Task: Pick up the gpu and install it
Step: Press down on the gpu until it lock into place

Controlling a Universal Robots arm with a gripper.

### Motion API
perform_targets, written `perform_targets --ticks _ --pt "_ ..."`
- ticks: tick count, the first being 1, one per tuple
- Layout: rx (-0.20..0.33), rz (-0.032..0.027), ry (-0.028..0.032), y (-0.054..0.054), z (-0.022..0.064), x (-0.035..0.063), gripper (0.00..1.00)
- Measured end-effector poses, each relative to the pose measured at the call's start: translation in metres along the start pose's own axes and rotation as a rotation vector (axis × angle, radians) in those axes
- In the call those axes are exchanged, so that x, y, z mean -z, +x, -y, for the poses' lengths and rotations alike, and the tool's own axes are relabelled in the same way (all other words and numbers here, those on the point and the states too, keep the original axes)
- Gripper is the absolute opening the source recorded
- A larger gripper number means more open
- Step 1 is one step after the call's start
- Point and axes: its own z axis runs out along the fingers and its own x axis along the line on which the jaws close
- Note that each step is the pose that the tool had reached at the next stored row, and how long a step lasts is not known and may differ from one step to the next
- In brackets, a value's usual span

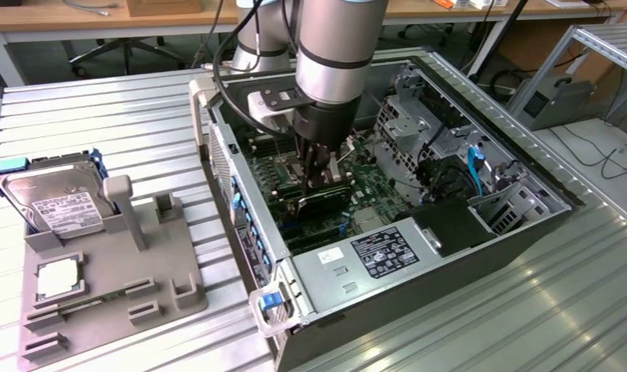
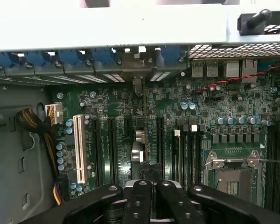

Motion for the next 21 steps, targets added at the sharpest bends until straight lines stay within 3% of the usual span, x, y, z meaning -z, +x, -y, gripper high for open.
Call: perform_targets --ticks 21 --pt "0.0 -0.0004 0.0 -0.0003 -0.0001 -0.0058 0.11"
